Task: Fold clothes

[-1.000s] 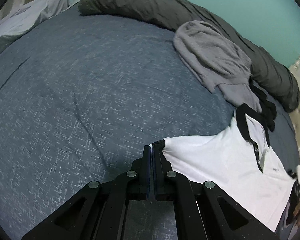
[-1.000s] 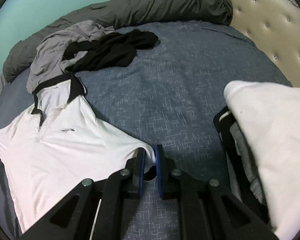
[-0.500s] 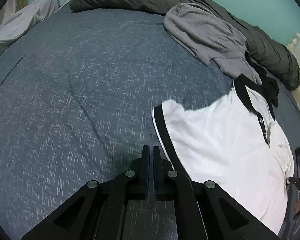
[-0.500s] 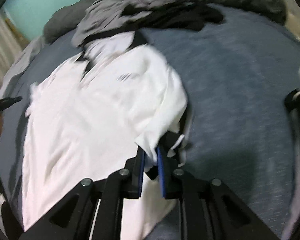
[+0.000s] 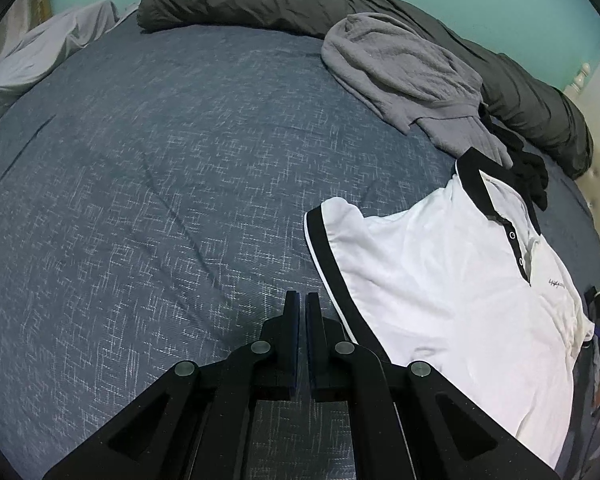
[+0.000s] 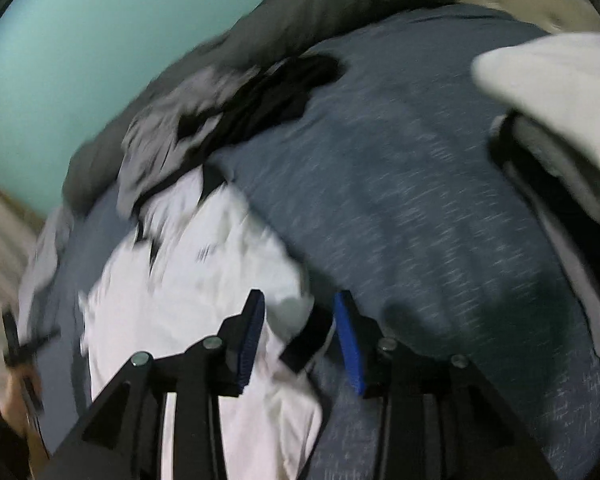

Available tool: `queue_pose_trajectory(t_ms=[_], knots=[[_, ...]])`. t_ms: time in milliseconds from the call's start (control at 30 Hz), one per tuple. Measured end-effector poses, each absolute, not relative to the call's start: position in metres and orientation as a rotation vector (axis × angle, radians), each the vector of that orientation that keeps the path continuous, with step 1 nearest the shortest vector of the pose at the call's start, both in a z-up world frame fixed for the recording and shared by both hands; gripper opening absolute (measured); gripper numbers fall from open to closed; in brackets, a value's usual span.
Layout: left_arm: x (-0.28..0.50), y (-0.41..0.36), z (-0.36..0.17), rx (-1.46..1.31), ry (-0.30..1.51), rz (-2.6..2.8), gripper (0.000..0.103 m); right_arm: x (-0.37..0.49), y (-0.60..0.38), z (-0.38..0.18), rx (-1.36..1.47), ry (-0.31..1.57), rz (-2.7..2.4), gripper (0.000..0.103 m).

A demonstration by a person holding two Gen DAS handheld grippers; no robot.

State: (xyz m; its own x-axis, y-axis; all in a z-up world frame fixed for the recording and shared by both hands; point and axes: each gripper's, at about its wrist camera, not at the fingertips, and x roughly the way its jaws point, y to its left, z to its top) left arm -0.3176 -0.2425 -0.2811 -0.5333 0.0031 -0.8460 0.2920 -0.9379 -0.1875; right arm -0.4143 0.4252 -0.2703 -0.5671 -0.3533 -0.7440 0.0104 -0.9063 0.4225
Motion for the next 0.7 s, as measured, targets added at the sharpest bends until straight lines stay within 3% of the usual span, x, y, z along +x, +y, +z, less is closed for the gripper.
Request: queue_pose_trajectory(t_ms=[133,267,533,600,700], knots=[[-0.317,-0.243,-0.284,1.420,0.468,-2.567,0.003,-0.430,0.438,-0.278,1.395,-0.621,-2.619,0.037],[-0.317,-0.241,-0.290,1.430,0.475,-2.564,0.003,-0.441,0.432,-0.292,1.548,-0.529,-2.623,0.037],[-0.317,-0.237,-0.298,1.456,0.481,-2.569,0.003,-0.439,0.370,-0.302,1.525,-0.328,-2.458,0.037],[-0.316,-0.234,-0.299,1.463,0.478,-2.572,0.003,-0.437,0.367,-0.304,1.519,-0.314,-2.456,0.045],[-0.315,-0.232,-0.299,1.469,0.471,-2.579,0.003,-0.434,0.361,-0.306,1.512,-0.293,-2.454,0.047]])
